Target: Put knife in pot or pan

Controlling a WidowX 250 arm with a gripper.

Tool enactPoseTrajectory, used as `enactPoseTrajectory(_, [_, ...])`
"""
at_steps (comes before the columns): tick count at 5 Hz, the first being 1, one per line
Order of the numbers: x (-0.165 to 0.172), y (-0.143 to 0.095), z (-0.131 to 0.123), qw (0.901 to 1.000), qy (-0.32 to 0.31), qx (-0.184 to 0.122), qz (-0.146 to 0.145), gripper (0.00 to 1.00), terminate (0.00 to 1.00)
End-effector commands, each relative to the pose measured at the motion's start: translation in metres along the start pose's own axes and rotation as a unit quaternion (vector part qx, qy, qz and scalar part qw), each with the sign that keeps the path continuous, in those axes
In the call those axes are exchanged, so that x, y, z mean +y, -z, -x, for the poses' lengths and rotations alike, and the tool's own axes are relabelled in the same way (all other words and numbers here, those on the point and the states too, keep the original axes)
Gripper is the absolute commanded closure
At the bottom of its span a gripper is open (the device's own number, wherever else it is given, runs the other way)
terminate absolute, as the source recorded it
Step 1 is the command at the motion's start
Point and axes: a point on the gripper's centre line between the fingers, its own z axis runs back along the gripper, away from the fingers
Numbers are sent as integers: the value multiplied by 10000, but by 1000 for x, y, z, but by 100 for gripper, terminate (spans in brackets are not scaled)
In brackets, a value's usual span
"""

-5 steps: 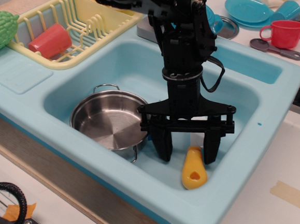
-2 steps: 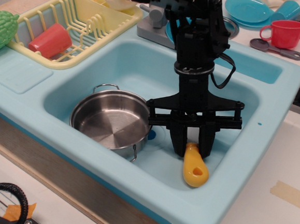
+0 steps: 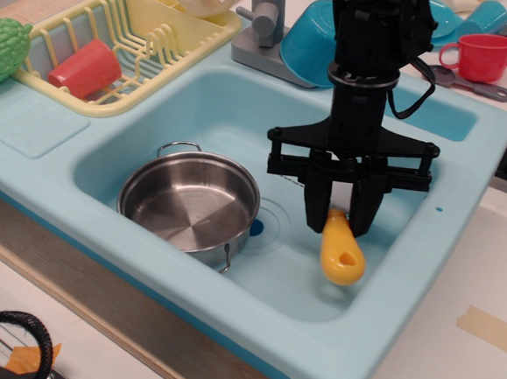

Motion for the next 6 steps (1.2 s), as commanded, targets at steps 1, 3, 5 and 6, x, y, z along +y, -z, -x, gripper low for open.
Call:
enactPoseTrajectory(1, [14, -29, -2, 9954, -376, -882, 94, 0, 0])
enactPoseTrajectory(3, [52, -43, -14, 9905, -651, -1212, -27, 0, 0])
enactPoseTrajectory(5, [92, -42, -24, 9879, -777, -1237, -523, 0, 0])
enactPoseTrajectory(6, [108, -38, -27, 9891, -470, -1191, -732, 0, 0])
